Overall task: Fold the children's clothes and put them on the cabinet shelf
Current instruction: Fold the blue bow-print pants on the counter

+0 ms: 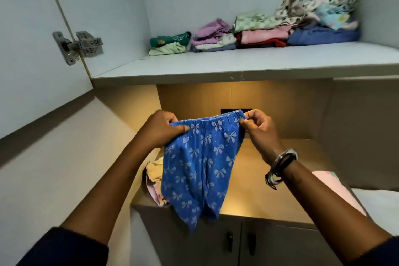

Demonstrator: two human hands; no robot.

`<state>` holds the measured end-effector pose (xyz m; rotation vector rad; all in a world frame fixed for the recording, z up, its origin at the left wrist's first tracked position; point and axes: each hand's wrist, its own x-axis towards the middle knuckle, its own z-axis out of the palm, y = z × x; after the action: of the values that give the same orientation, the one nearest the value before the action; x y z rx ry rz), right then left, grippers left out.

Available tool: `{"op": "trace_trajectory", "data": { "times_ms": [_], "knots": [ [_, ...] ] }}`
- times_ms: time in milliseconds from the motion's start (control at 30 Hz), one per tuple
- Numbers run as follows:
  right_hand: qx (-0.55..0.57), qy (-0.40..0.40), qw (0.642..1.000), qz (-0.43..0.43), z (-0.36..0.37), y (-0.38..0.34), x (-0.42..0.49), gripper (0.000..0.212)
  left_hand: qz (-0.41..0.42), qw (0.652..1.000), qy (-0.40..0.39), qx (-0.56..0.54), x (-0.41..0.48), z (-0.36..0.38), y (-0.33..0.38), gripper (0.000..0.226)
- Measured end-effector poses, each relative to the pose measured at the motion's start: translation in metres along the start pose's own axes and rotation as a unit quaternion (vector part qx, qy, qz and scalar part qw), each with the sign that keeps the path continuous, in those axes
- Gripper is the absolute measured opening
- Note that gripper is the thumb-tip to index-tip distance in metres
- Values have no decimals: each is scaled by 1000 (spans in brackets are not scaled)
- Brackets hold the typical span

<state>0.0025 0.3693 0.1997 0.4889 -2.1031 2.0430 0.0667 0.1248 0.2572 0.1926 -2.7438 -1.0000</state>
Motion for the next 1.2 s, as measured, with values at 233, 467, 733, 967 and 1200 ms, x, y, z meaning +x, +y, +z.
{"op": "trace_trajectory", "data": {
  "times_ms": [233, 467, 733, 967, 1200],
  "knots": [
    [-119, 79, 982, -126, 6, -29, -62, 9, -132, 957, -51, -255, -55, 37, 74, 14],
    [-204, 48, 951, -226, 9, -18, -121, 19, -163, 911, -79, -369, -87, 68, 86, 27],
    [-82, 19, 956, -282, -1, -4, -142, 24, -141, 925, -137, -325, -87, 72, 80, 17],
    [147, -76, 986, 22, -37, 25, -102, 64, 80, 878, -320, -346, -47, 35, 69, 28],
    [182, -336, 912, 147, -23, 48, -74, 75, 131, 833, -364, -396, 11, 10, 64, 40]
  ]
}}
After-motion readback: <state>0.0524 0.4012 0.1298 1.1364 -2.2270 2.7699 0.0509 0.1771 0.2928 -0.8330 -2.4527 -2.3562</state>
